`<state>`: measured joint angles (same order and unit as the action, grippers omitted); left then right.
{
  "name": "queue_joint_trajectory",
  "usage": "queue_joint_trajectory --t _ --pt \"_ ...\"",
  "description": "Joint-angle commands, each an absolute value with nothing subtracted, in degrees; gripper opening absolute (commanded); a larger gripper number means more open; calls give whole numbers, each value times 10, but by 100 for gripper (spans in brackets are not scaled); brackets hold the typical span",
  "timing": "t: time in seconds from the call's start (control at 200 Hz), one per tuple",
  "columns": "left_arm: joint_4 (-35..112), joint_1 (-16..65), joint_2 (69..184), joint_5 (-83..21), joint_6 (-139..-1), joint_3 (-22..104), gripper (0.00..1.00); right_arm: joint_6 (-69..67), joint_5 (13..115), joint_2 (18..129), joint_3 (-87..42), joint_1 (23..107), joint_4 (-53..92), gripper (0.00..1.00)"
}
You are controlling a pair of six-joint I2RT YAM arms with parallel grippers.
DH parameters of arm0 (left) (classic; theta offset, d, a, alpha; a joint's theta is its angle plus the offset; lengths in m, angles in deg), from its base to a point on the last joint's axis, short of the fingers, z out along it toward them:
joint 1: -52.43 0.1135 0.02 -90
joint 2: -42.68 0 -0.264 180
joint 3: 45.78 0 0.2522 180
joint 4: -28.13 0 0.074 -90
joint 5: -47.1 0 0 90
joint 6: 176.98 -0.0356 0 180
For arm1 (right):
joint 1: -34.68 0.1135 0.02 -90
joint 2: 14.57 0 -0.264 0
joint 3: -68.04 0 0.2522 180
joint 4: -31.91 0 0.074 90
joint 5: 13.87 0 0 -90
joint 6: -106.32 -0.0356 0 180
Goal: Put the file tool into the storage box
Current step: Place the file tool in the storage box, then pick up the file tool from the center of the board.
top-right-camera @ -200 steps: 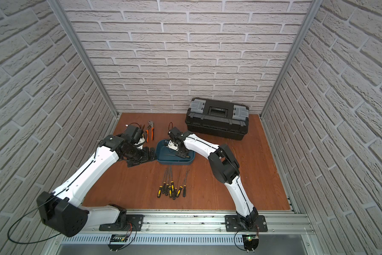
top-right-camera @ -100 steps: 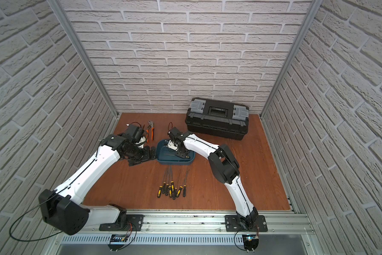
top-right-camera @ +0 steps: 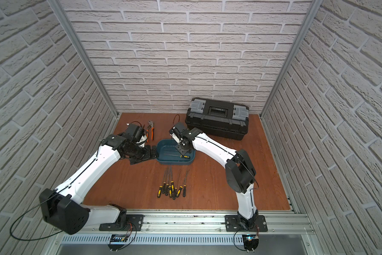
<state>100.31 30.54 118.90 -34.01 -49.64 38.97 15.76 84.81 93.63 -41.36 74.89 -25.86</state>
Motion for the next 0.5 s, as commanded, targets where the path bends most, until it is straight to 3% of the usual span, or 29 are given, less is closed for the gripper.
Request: queue_joint_trajectory --t 0.0,0.125,0.215,0.495 --pt "972 303 1197 -324 -519 385 98 21 837 862 -354 760 -227 35" --pt "943 304 1211 -307 -529 385 98 -64 858 788 -274 774 -215 36" --pt "924 303 1222 -293 -535 385 98 -110 874 743 -221 792 -216 43" --pt "881 299 1247 -270 -544 365 98 -249 931 624 -80 866 -220 44"
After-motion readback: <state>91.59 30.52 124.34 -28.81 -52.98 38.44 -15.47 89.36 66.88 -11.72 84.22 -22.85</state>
